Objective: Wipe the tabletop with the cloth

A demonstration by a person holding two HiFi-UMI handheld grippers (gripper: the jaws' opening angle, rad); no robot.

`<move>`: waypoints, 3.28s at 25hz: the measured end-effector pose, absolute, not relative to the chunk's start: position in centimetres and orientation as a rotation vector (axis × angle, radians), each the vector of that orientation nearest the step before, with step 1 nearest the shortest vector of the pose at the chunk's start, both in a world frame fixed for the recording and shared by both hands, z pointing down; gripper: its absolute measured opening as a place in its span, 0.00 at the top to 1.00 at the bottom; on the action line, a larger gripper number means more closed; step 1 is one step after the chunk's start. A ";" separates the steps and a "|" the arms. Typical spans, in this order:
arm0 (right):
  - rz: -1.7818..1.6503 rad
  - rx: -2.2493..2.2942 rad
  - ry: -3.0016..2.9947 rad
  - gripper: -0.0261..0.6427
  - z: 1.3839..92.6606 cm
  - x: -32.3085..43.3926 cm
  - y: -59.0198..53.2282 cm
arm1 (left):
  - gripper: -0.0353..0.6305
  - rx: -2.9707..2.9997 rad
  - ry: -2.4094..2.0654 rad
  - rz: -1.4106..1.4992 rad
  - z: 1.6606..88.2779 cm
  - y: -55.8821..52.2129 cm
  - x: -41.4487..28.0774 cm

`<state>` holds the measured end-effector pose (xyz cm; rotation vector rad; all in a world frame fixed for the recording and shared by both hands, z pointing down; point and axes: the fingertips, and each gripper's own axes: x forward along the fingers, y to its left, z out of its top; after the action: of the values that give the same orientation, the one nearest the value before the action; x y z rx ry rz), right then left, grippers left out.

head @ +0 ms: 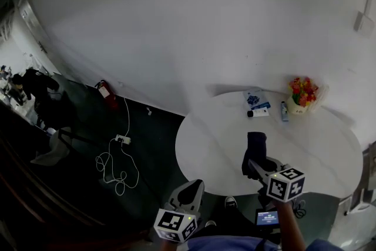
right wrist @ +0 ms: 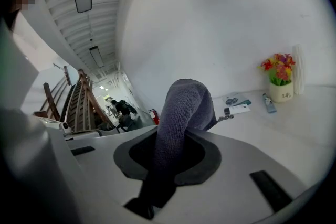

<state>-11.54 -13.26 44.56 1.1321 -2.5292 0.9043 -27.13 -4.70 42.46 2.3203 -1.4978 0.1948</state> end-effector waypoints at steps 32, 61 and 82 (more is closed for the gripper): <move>1.088 0.715 -2.346 0.86 62.8 -28.5 -33.1 | 0.92 2.079 -1.637 0.294 45.8 -10.8 -29.3; 1.100 1.082 -2.131 0.86 64.8 -9.8 -30.3 | 0.92 2.391 -1.239 0.286 45.6 -14.9 -20.5; 1.157 1.286 -2.018 0.86 65.6 24.6 -27.0 | 0.92 2.445 -1.140 0.319 45.3 -18.2 5.6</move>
<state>24.59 -26.97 65.58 1.2863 -2.0180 1.1571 5.56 -18.18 45.27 2.4445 -1.1397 0.3186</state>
